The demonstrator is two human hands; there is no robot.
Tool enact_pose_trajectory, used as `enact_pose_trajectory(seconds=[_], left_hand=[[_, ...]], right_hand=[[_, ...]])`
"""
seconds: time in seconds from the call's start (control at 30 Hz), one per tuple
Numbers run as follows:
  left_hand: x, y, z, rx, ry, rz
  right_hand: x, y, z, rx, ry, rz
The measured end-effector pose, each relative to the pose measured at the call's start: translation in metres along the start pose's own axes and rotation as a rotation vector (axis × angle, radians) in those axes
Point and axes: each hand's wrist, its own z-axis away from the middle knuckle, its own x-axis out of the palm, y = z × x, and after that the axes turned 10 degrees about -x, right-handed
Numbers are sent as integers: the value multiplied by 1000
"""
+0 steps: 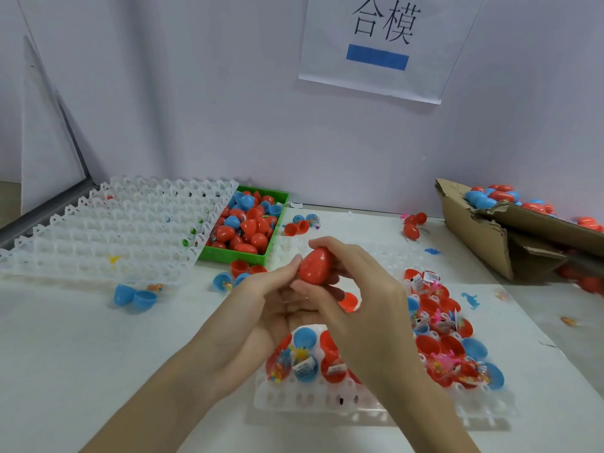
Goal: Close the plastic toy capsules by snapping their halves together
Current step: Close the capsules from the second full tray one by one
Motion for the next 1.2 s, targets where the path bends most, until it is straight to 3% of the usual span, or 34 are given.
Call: enact_pose_trajectory(seconds=[0.17, 0.3, 0.47, 0.8, 0.93, 1.0, 1.2], left_hand=[[-8, -9, -1, 173, 31, -313], [-5, -7, -4, 68, -62, -129], [-4, -4, 5, -47, -295, 66], [-1, -7, 2, 27, -94, -168], [-10, -1, 1, 291, 139, -496], [-13, 1, 3, 305, 101, -463], [-17, 3, -2, 99, -75, -214]], right_hand=[[-2, 7, 0, -58, -66, 172], [-3, 7, 0, -90, -16, 108], [-2, 2, 1, -93, 46, -46], [-9, 8, 3, -114, -77, 84], [-7, 8, 0, -119, -121, 195], [-5, 7, 0, -148, -126, 196], [-1, 5, 1, -133, -10, 50]])
